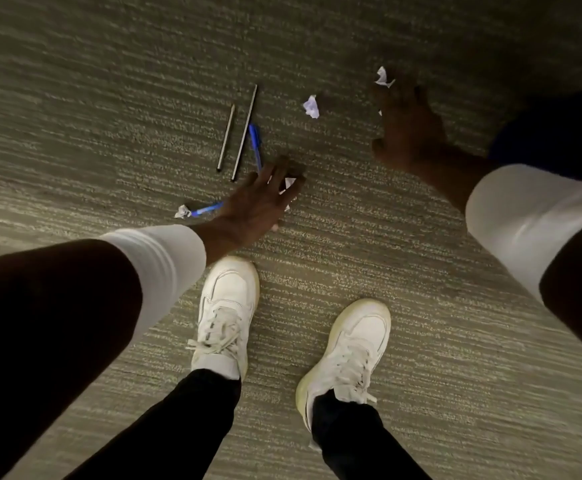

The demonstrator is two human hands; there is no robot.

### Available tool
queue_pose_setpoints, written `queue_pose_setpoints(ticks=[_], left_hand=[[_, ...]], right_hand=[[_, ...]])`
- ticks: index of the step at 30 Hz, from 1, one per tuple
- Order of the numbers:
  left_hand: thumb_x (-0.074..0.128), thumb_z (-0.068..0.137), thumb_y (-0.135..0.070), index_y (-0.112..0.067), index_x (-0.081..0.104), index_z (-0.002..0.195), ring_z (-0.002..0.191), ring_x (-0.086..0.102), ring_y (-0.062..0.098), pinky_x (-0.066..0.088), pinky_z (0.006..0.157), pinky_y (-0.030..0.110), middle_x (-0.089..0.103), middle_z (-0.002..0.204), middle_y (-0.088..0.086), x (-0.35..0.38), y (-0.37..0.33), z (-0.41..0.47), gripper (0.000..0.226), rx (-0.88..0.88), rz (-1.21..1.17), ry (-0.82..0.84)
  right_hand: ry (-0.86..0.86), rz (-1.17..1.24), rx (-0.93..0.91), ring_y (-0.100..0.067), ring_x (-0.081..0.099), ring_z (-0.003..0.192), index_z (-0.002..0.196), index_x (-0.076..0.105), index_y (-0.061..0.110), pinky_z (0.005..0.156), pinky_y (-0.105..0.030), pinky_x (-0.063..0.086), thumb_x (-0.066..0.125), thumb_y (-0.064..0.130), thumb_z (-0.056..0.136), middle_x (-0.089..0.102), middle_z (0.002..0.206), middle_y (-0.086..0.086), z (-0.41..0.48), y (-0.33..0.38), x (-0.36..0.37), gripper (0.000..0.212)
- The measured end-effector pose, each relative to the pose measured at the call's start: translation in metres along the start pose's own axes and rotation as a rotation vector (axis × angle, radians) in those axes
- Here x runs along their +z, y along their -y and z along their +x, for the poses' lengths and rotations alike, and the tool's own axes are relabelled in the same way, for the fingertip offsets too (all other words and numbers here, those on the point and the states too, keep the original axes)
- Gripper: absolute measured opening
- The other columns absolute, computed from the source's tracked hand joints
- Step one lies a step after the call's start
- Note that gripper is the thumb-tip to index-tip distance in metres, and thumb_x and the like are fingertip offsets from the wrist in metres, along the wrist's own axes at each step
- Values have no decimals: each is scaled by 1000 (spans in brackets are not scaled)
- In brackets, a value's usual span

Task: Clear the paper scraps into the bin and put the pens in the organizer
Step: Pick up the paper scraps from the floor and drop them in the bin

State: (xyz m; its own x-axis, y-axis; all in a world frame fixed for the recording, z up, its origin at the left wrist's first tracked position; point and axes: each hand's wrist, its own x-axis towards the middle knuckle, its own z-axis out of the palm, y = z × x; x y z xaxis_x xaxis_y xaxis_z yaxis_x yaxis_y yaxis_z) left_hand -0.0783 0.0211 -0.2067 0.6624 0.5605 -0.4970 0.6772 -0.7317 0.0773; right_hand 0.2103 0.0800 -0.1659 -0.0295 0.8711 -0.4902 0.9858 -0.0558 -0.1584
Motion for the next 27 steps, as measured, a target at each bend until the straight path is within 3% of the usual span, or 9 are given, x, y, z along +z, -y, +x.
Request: queue_pose_setpoints(ticks=[4,6,13,15,18,20,27], left_hand=[[54,85,-7,-19,22,163,141,40,48,52,99,55,25,164,31,7,-1,-4,85,91,-5,-64],[53,87,-3,-19,29,161,141,41,49,54,97,56,28,163,30,11,-1,-5,79,110,-5,-69],[28,92,2,6,49,139,140,44,48,58,96,56,41,154,30,16,-10,-6,52,155,-32,-87],[33,90,3,9,57,127,133,49,45,61,89,53,46,147,28,16,-13,-8,44,185,-41,-99],[52,88,1,6,66,110,122,57,38,63,80,45,55,137,21,13,-15,-12,26,225,-22,-136],[51,88,1,5,67,104,119,58,36,63,78,44,55,134,19,12,-16,-13,23,227,-31,-138],[64,78,6,-2,66,92,113,59,33,60,66,42,56,126,17,-18,-27,-22,16,191,-113,-113]], right_hand=[[76,-74,-8,-47,18,154,162,23,21,112,-59,46,78,9,87,9,171,-18,36,1,-6,94],[115,-93,-5,-50,11,156,162,25,25,115,-61,42,75,8,89,1,173,-18,47,-1,-6,91],[12,-257,15,-55,41,138,155,35,-5,104,-59,50,50,0,103,29,158,-34,23,14,15,54],[31,-292,-32,-56,53,122,139,49,-12,95,-60,53,46,-4,104,48,141,-38,9,13,22,36],[9,-288,-34,-54,52,124,140,50,-10,89,-58,55,48,-8,100,43,146,-36,-9,14,34,40],[-4,-283,-31,-54,52,125,136,53,-8,88,-58,57,48,-8,98,43,146,-35,-17,13,42,38],[-96,-73,32,-50,64,105,120,66,-4,87,-49,57,52,-9,91,60,121,-31,-55,13,50,32]])
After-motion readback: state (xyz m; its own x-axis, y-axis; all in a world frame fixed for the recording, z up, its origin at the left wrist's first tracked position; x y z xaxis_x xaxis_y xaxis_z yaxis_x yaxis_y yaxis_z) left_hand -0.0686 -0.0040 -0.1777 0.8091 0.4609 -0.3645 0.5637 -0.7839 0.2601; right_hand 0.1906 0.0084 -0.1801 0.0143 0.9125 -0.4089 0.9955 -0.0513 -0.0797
